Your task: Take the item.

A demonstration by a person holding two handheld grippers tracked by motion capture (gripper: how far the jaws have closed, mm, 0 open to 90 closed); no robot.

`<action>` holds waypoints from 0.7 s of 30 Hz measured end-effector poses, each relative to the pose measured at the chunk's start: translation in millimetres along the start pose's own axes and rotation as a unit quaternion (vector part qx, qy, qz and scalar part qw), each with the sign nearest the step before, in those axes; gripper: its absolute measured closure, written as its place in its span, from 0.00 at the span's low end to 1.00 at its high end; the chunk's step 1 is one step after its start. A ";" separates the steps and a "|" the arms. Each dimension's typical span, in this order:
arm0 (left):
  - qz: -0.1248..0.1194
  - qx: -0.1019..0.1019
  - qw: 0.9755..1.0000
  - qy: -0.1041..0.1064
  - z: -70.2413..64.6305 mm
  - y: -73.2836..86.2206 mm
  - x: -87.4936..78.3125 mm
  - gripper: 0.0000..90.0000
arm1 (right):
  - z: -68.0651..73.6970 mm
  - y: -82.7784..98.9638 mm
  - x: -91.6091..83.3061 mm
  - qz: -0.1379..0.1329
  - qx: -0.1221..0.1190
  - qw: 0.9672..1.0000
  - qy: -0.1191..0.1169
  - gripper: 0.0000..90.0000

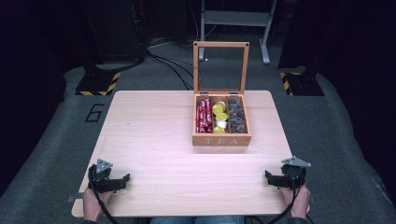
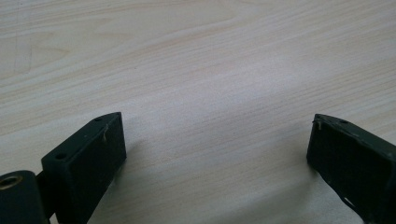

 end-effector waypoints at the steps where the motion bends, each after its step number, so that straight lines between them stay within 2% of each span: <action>1: 0.000 0.000 1.000 0.000 0.0 0.0 0.0 0.05 | 0.0 0.0 0.0 0.000 0.000 1.000 0.000 0.00; 7: 0.001 0.001 1.000 0.000 -0.2 -0.5 0.5 0.05 | -2.0 0.0 0.7 -0.001 -0.002 1.000 -0.006 0.00; 12: -0.002 -0.012 1.000 -0.013 -2.8 0.0 0.3 0.05 | -1.5 0.0 0.6 -0.003 0.000 1.000 -0.003 0.00; 16: -0.001 -0.015 1.000 -0.016 -3.1 0.1 0.2 0.04 | -2.2 0.0 1.1 -0.001 0.003 1.000 -0.005 0.00; 17: -0.001 -0.020 1.000 -0.018 -3.2 0.1 1.2 0.03 | -2.5 -0.1 1.1 0.000 0.005 1.000 -0.006 0.00; 19: 0.006 -0.017 1.000 -0.018 -2.5 -0.6 0.4 0.02 | -2.5 0.0 1.1 0.000 0.004 1.000 -0.006 0.00; 21: 0.003 -0.024 0.999 -0.021 -3.9 -0.4 1.8 0.00 | -2.3 0.0 1.0 0.000 0.003 1.000 -0.005 0.00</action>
Point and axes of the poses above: each handheld gripper's, and its own axes: x roughly forward along the jaws, y roughly out of its underside, z roughly to its left, the point moved 1 cm from there along x, roughly forward along the jaws, and after that the axes turned 10 degrees about -x, right-handed, at the moved point
